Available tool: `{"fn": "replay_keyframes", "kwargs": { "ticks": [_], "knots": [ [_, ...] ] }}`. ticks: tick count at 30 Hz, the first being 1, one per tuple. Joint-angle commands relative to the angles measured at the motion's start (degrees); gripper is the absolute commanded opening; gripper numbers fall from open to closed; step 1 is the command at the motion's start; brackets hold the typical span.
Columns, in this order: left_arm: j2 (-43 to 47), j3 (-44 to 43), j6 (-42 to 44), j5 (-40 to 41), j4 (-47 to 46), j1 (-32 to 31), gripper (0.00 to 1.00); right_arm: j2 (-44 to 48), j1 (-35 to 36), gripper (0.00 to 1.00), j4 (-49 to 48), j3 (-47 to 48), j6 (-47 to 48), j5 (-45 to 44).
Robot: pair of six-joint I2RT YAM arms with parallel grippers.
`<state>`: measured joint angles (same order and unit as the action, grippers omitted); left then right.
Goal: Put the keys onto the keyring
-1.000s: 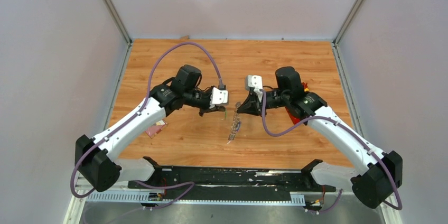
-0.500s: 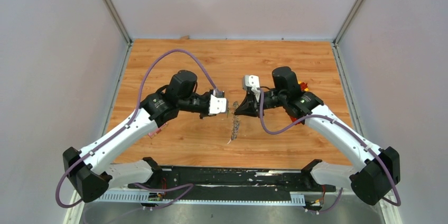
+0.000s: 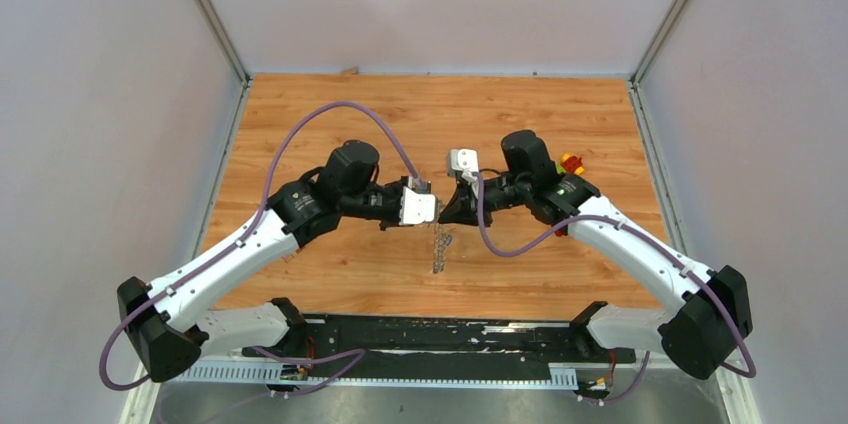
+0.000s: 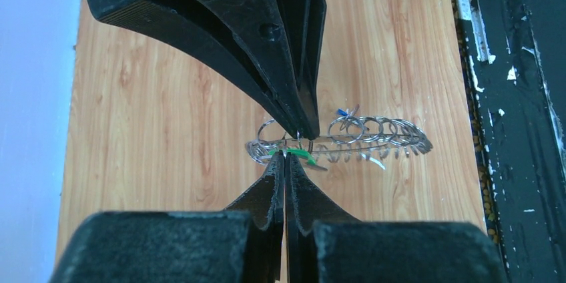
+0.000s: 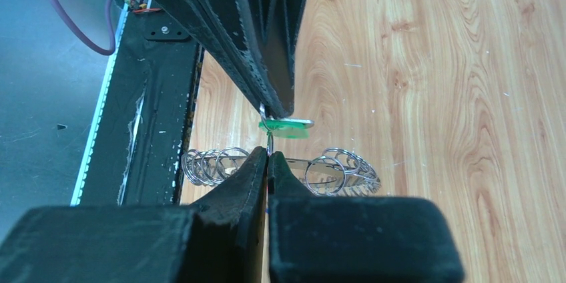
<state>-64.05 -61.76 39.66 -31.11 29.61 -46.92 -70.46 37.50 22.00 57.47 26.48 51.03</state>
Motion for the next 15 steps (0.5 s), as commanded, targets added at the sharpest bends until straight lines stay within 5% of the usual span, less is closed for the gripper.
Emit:
{"fn": "replay_keyframes", "kwargs": {
  "ticks": [1, 15],
  "knots": [
    [2.5, -1.0, -1.1, 1.1, 0.5, -0.5, 0.0, 0.1, 0.4, 0.0, -1.5, 1.8, 1.0, -2.4],
    [3.2, 4.6, 10.9, 24.7, -4.0, -8.7, 0.0, -3.4, 0.7, 0.0, -2.7, 4.4, -7.3, -3.2]
  ]
}}
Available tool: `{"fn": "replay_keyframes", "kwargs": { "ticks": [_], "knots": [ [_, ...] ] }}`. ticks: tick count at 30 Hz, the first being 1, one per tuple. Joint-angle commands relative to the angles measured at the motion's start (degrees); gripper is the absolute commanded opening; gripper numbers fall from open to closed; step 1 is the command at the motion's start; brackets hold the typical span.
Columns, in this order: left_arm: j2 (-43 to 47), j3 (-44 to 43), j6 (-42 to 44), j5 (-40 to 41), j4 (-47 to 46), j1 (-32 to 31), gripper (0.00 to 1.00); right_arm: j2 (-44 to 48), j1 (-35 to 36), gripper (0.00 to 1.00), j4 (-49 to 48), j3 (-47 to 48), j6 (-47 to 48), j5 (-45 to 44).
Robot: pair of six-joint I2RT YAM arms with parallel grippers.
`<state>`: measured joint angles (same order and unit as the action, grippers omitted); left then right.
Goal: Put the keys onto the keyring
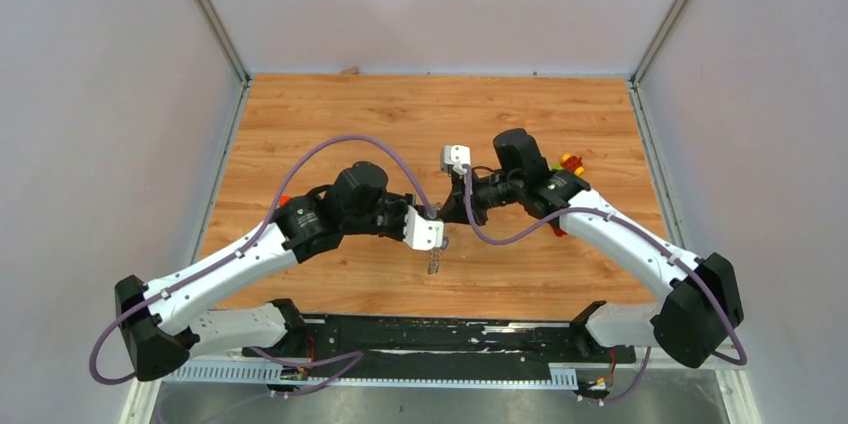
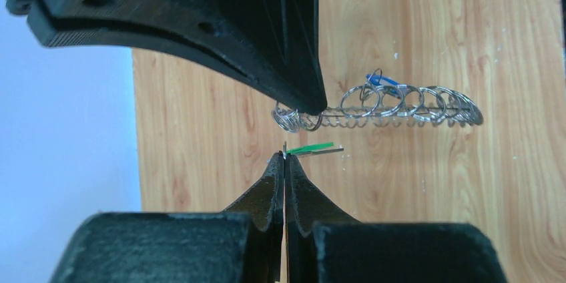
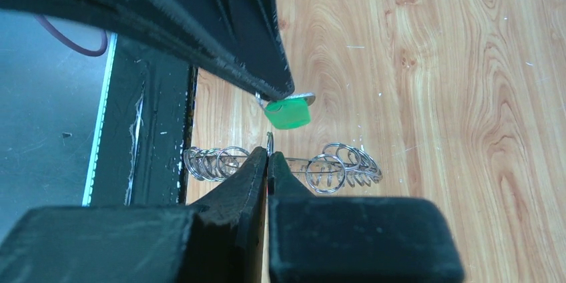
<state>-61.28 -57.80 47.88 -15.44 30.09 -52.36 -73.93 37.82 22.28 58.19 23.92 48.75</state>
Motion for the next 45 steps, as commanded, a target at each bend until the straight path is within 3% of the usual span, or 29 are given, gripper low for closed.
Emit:
{"fn": "replay_keyframes", "kwargs": {
  "ticks": [1, 12, 27, 45],
  "knots": [
    [0.4, 1.1, 2.5, 11.0, -5.4, -4.3, 0.0, 0.0, 0.3, 0.0, -3.4, 3.7, -6.2, -1.4],
    [-0.2, 4.2, 6.9, 18.7, -9.4, -8.4, 0.0, -3.1, 0.3, 0.0, -4.5, 4.1, -10.7, -0.7],
    [1.8, 8.5, 16.9, 20.6, -9.8, -10.1, 0.0, -5.2, -1.1, 0.0, -6.1, 4.8, -15.0, 4.1],
    [2.8, 8.6, 15.5, 20.2, -10.9, -10.1, 0.0, -6.3, -2.0, 0.0, -6.6, 4.7, -16.0, 6.0]
  ]
}}
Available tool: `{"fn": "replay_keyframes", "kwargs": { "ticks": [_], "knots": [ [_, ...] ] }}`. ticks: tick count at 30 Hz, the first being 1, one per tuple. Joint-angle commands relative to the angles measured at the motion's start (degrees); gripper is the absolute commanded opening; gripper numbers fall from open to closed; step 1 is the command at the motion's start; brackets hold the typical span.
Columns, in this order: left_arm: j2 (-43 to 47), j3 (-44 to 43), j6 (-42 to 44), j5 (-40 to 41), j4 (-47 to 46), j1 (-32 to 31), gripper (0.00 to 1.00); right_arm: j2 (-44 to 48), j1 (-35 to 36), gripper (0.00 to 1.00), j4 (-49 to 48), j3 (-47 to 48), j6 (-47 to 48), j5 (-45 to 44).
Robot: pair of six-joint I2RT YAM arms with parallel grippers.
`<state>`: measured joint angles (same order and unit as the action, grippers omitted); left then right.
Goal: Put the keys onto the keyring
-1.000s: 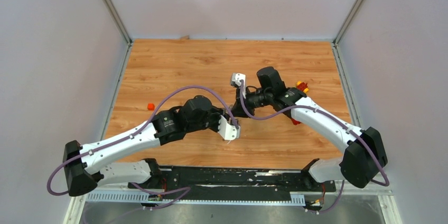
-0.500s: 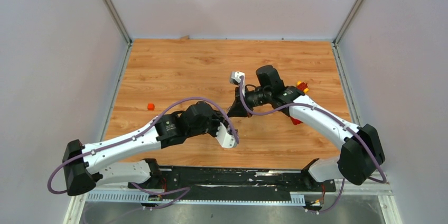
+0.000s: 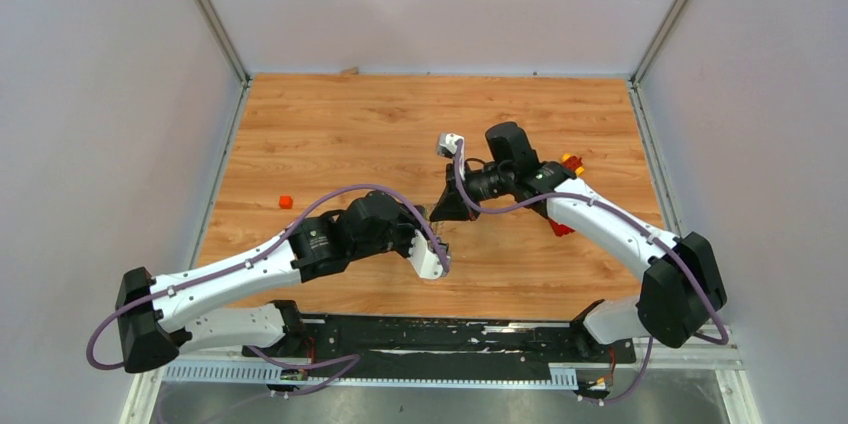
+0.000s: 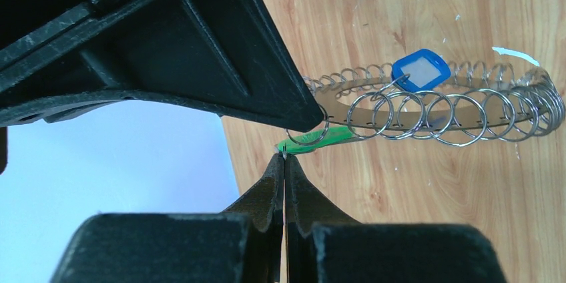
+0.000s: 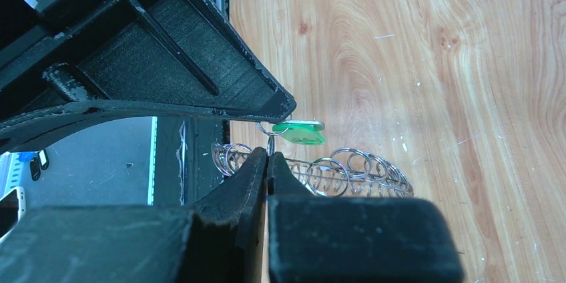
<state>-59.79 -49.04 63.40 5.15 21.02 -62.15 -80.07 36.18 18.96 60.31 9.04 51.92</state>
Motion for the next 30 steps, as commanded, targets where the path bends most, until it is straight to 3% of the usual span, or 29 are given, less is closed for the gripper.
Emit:
{"fn": "replay_keyframes", "kwargs": {
  "ticks": [1, 15, 30],
  "knots": [
    [1.3, -0.1, 0.2, -0.4, -1.8, -0.3, 0.0, -0.2, -0.4, 0.0, -3.3, 2.6, -1.1, 2.8],
    [1.2, 0.7, 1.9, 0.0, -2.1, -0.4, 0.0, -1.5, -2.3, 0.0, -5.4, 2.4, -5.3, 4.9],
    [-0.8, 2.2, 4.0, 6.8, -6.6, -1.9, 0.0, -3.5, -2.8, 0.0, -6.5, 2.8, -8.3, 6.6]
  ]
}}
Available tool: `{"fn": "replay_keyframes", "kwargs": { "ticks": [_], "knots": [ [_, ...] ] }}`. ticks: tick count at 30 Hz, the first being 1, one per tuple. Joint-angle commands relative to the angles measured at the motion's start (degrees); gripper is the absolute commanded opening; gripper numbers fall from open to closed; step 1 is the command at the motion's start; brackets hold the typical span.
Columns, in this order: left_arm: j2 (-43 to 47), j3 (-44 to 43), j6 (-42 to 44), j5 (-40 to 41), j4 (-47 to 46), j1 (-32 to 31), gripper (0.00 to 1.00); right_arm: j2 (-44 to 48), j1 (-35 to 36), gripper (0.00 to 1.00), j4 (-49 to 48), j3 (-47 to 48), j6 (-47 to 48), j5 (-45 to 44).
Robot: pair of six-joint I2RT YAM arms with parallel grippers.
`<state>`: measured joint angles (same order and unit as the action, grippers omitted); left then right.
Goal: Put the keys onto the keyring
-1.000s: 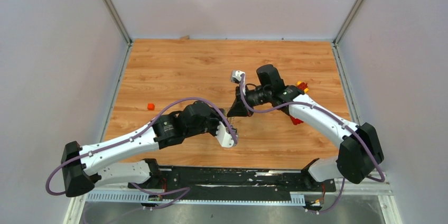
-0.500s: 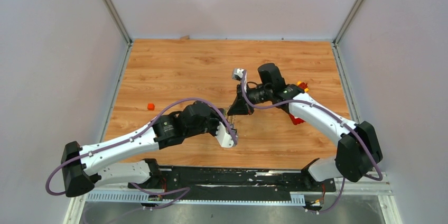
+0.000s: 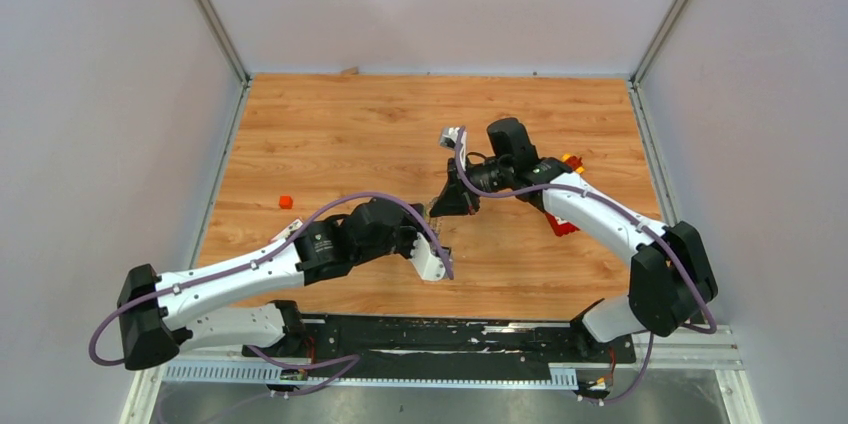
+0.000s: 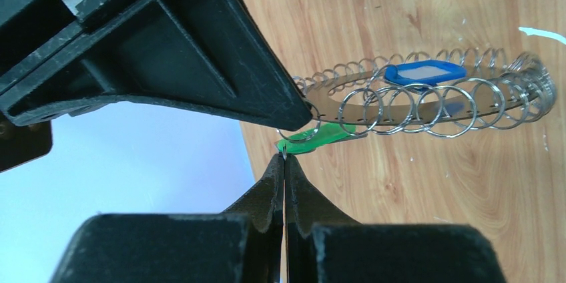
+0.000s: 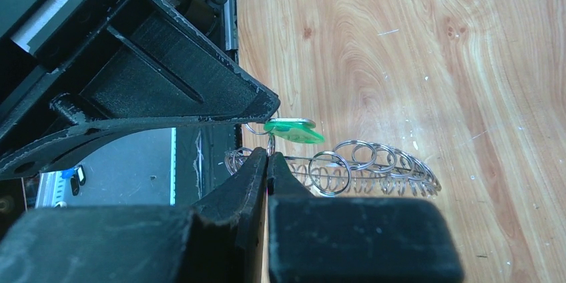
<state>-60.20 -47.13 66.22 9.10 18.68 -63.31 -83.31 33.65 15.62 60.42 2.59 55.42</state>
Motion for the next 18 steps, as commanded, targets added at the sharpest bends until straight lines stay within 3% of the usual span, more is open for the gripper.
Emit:
{"fn": "replay_keyframes", "kwargs": {
  "ticks": [1, 18],
  "knots": [
    [-0.5, 0.4, 1.3, 3.3, -4.6, -0.8, 0.0, -0.4, -0.2, 0.0, -3.2, 2.7, -2.0, 3.3],
    [-0.6, 0.4, 2.3, 1.3, -2.2, -1.2, 0.0, -1.2, -1.4, 0.0, -5.2, 2.5, -5.4, 4.9]
  ]
}}
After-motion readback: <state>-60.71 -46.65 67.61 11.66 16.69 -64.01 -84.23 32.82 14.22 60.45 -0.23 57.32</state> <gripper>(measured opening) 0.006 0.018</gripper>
